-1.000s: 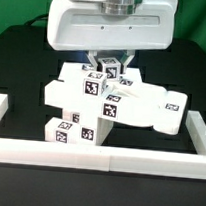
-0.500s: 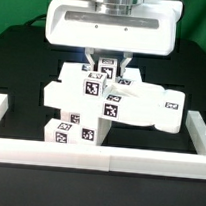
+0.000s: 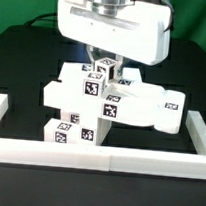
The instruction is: Assemble chair
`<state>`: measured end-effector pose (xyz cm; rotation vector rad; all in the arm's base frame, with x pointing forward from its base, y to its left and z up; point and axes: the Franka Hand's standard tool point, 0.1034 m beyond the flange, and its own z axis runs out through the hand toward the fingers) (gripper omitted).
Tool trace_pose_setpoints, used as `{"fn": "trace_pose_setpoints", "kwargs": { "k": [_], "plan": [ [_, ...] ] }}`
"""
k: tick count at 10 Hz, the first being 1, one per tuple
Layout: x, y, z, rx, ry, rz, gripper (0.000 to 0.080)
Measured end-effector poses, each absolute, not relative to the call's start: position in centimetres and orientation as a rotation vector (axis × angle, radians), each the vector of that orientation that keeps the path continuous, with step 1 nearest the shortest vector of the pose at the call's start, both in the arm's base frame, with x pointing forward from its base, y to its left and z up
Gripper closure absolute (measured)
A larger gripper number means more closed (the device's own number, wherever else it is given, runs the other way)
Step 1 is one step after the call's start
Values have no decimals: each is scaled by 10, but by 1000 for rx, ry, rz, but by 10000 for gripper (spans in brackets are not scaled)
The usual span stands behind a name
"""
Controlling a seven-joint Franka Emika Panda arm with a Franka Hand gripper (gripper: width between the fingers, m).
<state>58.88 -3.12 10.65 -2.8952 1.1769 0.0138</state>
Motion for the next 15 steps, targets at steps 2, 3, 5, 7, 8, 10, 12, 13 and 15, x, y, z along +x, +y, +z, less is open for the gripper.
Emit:
{"fn": "trace_pose_setpoints", "kwargs": {
  "k": [2, 3, 5, 7, 8, 10, 12, 13, 15],
  "plan": [
    [590, -32, 107, -2829, 1326, 13, 528],
    [590, -32, 107, -2798, 1391, 13, 528],
    [590, -33, 106, -2824, 1338, 11, 528],
    [590, -33, 106, -2848, 1292, 10, 341],
    [590, -33, 106, -2918, 1132, 9, 199],
    [589, -33, 106, -3030, 830, 6, 158],
    [589, -33, 106, -3099, 549, 6, 152],
    [590, -33, 106, -3118, 437, 5, 151],
    [590, -33, 107, -3141, 234, 6, 151]
  ]
}}
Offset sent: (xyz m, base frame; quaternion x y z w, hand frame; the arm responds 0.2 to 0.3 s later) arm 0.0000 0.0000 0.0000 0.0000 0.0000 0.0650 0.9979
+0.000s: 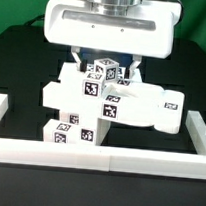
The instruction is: Assemble chair
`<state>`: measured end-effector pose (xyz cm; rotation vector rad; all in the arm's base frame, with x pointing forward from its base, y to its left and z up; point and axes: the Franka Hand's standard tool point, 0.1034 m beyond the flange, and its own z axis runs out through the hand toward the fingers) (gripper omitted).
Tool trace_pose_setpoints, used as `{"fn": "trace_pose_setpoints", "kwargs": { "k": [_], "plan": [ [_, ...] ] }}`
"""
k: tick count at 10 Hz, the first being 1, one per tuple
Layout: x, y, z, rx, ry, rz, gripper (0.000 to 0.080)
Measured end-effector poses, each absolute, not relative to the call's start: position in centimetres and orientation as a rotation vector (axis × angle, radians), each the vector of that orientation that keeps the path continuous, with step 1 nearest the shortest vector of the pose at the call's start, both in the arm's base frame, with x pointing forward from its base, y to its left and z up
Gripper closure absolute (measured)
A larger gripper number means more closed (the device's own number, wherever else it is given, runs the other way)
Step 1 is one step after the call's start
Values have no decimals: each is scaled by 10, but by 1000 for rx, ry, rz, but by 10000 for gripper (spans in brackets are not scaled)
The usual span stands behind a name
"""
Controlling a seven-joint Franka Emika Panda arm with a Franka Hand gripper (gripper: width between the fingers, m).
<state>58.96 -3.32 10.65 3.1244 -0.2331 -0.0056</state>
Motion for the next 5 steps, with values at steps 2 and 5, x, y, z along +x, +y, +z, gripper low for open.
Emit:
{"fn": "trace_pose_setpoints", "kwargs": {
  "k": [2, 5],
  "plan": [
    [590, -34, 106, 3122, 56, -11, 151],
    [589, -33, 105, 3076, 473, -24, 151]
  ]
}}
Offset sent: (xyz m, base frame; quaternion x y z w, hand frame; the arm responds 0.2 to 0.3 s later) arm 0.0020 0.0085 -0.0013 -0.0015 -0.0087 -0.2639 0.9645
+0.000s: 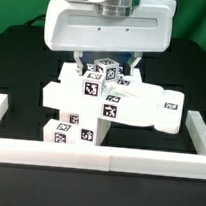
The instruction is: Assemble chair
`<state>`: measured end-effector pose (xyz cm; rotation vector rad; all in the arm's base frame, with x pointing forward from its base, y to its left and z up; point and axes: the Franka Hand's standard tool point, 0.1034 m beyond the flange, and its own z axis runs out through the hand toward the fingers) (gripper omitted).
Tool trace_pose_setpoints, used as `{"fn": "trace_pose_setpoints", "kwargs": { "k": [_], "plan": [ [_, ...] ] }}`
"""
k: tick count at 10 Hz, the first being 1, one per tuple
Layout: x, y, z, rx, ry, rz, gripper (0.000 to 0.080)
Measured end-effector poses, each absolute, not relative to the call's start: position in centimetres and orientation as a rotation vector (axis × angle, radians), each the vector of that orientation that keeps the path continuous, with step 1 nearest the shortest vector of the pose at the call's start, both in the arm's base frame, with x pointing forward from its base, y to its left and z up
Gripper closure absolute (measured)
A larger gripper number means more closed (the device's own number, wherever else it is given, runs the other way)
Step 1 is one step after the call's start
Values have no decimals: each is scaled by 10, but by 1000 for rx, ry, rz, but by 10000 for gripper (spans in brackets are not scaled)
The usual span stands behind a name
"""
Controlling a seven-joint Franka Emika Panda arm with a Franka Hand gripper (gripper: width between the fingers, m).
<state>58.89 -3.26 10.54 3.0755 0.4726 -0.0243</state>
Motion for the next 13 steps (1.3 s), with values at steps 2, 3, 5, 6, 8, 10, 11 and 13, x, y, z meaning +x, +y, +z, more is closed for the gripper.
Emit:
{"fn": "trace_pose_setpoints", "kwargs": {
  "k": [2, 3, 5, 6, 8, 10, 11, 13],
  "plan": [
    [589, -33, 105, 3050, 615, -27, 151],
    [589, -34, 105, 3044, 645, -28, 269],
    [589, -34, 105, 3047, 631, -28, 441],
    [589, -34, 105, 3051, 613, -27, 441],
    [589, -35, 105, 3059, 575, -26, 531],
    [589, -36, 105, 3105, 239, -19, 531],
    [589, -36, 105, 3113, 75, -16, 531],
    [589, -36, 105, 3103, -315, -12, 531]
  ]
}}
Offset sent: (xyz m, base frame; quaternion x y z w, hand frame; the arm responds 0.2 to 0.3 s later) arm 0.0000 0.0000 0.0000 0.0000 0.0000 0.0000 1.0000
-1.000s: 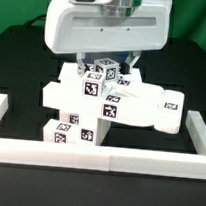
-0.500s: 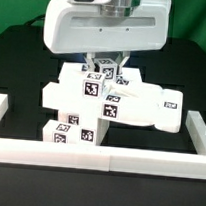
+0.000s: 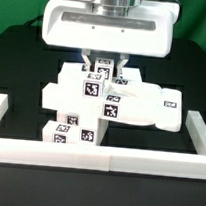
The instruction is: Assemble chair
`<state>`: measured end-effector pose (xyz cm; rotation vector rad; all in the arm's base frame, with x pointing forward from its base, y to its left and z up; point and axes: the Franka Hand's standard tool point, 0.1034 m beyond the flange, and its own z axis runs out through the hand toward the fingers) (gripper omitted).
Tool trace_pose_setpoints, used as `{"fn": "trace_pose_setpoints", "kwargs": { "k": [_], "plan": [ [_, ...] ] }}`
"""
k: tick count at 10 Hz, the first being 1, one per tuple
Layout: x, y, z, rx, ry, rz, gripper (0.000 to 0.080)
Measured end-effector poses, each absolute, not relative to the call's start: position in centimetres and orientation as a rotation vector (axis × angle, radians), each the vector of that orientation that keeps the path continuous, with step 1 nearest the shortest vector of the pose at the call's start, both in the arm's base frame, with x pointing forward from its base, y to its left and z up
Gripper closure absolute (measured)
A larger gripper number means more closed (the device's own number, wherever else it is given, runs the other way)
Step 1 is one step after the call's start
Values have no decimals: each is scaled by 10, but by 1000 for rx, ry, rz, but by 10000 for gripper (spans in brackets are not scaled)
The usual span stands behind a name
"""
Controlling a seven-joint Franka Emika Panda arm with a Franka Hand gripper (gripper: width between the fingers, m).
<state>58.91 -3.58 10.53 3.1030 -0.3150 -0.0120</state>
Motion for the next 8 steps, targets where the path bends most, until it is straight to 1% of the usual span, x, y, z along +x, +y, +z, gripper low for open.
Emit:
{"fn": "trace_pose_setpoints", "kwargs": {
  "k": [6, 8],
  "plan": [
    [591, -34, 105, 2930, -1140, 1, 530],
    [591, -34, 105, 2874, -1276, 0, 529]
  ]
}}
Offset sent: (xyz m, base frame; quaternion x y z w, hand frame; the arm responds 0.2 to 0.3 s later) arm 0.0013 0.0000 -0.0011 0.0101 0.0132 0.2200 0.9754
